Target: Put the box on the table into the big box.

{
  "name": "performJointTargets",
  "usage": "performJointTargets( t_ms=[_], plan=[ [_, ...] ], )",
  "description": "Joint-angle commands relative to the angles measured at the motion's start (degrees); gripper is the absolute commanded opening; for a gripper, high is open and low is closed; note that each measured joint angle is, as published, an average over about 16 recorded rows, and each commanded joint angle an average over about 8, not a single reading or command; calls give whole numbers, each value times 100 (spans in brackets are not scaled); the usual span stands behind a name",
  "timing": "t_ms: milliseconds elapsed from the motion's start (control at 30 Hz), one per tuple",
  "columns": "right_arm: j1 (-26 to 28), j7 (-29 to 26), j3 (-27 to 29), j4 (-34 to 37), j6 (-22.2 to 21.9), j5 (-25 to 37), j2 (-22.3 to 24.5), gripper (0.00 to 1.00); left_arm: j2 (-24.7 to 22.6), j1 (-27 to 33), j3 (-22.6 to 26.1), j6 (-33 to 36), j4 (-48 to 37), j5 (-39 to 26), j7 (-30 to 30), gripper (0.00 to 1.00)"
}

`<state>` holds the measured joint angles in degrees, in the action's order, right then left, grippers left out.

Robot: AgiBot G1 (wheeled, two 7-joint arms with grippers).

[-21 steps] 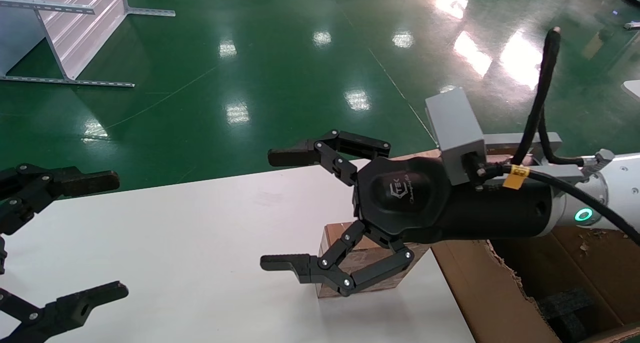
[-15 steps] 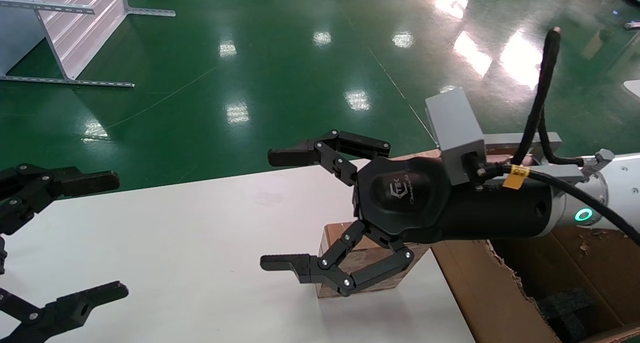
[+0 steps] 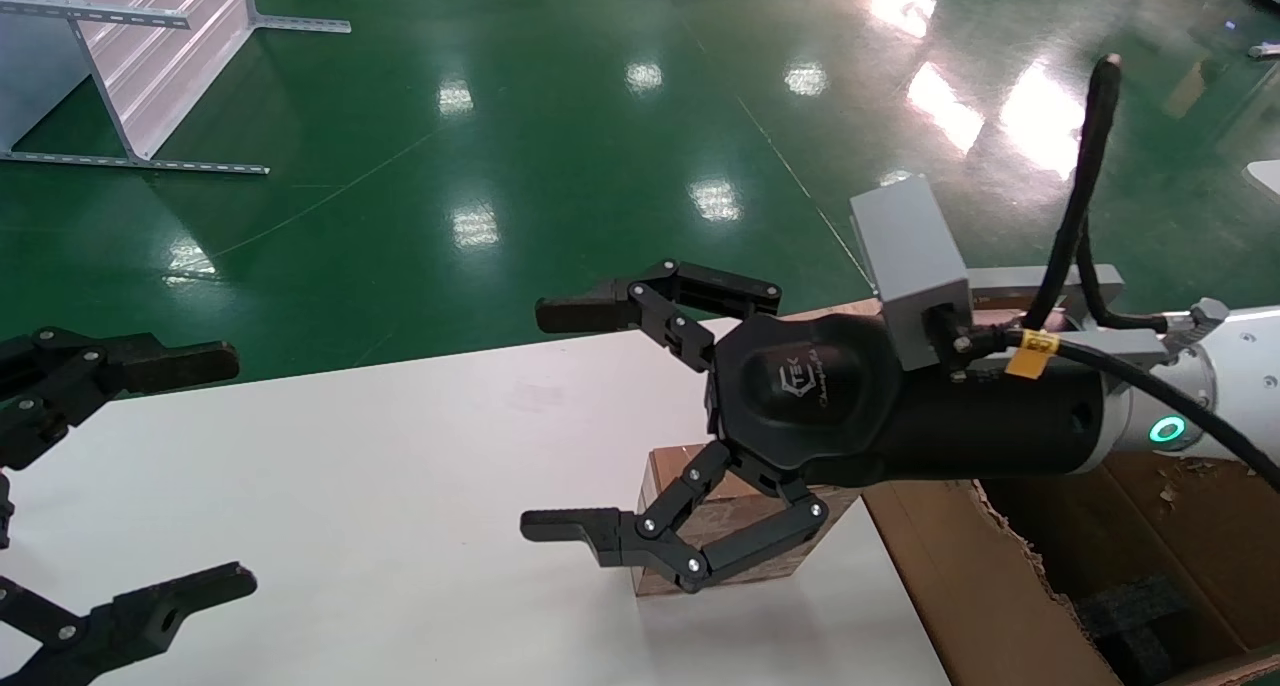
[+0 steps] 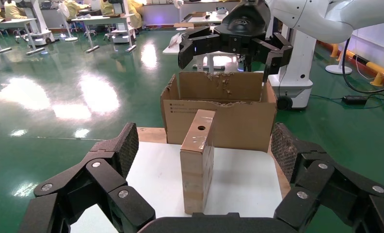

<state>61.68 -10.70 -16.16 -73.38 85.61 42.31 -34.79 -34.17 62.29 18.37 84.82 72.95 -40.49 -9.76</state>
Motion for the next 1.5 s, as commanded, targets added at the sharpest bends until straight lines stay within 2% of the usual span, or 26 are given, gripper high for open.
performJointTargets(
  t_ms=[33,167,200,233,867,1500],
  plan=[
    [-6,2,7,2,3,-26,-11,100,0,0,0,0,0,0,0,55],
    [26,-21,-44,3,-23,163,69,100,0,0,0,0,-1,0,0,9],
    [40,-30,-62,11,-35,235,98,100,0,1,1,0,-1,0,1,1],
    [53,-38,-82,25,-50,314,130,100,0,1,1,0,-1,0,1,0],
    [255,367,-291,918,-231,1465,487,100,1,2,4,0,-3,2,3,0],
    [365,1299,-591,2326,378,1890,460,100,2,3,7,-1,-3,4,4,0]
  ],
)
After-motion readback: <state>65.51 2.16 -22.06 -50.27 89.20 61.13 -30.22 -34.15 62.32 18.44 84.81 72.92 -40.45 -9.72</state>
